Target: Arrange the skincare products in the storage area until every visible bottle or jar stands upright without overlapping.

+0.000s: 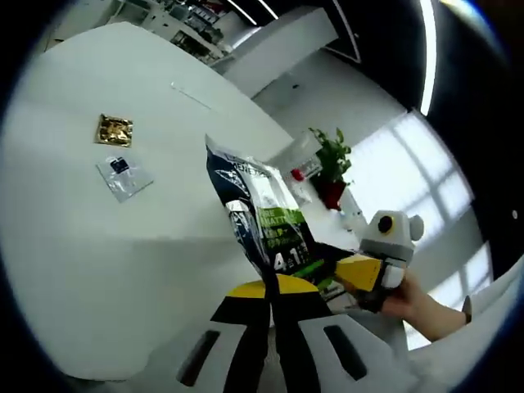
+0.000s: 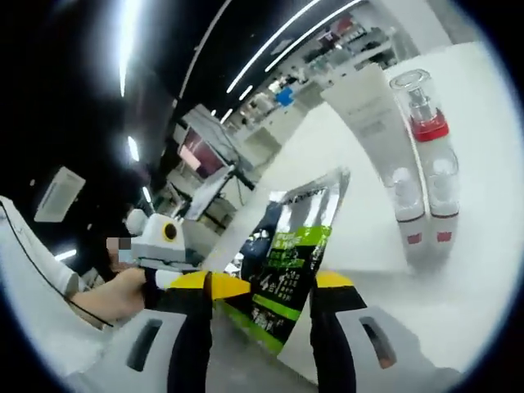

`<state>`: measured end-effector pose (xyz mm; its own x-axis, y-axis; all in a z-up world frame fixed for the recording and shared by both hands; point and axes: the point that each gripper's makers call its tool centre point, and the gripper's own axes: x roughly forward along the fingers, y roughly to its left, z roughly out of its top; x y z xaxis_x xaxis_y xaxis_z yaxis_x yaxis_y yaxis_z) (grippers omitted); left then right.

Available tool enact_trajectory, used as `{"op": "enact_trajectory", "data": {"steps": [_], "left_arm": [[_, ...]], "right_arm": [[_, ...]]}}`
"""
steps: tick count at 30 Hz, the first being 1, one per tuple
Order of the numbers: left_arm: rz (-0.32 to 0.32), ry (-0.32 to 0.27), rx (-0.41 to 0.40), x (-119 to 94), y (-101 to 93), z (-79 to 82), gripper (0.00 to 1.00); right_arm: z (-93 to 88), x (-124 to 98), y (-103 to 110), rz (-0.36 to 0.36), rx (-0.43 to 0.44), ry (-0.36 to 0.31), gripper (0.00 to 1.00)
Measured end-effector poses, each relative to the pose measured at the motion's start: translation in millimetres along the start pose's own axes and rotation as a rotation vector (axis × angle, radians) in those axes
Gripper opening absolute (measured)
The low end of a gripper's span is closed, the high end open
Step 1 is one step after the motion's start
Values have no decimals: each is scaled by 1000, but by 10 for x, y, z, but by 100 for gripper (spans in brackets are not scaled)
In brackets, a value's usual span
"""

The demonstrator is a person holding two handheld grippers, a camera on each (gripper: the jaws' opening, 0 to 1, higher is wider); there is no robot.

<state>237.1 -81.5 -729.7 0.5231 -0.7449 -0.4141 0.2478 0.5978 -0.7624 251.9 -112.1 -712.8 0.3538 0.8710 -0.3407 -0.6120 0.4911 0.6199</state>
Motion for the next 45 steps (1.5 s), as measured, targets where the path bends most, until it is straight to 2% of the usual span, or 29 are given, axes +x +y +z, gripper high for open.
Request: {"op": "enact_trajectory", "data": {"steps": [1, 4, 7, 11, 21, 24, 29, 33, 40, 45], "left_arm": [[0, 0, 0, 18, 14, 3, 0], [3, -3, -14, 49, 55, 17, 0], [14, -2, -24, 70, 102, 25, 0], [37, 22, -30, 147, 203, 11, 0], [78, 59, -33, 347, 486, -27, 0], [80, 65, -30, 392, 525, -26, 0], [81, 72, -23, 475, 554, -26, 0], [99, 84, -32, 530, 625, -58, 0], [101, 101, -42, 581, 688, -82, 0], [101, 105, -51, 622, 711, -67, 0]], "right_arm": [[-30, 12, 11, 14, -32, 21, 59], [-39, 54, 46, 36, -47, 24, 72], [-62, 93, 68, 59, -62, 33, 81], [-165, 182, 12, 48, -115, 97, 87], [-348, 361, -288, -13, -119, 184, 89], [-416, 404, -392, -28, -132, 224, 90], [-437, 416, -486, -58, -138, 233, 90], [-482, 459, -625, -87, -143, 264, 90], [-494, 400, -601, -99, -161, 276, 92], [-520, 304, -587, -98, -220, 296, 95]]}}
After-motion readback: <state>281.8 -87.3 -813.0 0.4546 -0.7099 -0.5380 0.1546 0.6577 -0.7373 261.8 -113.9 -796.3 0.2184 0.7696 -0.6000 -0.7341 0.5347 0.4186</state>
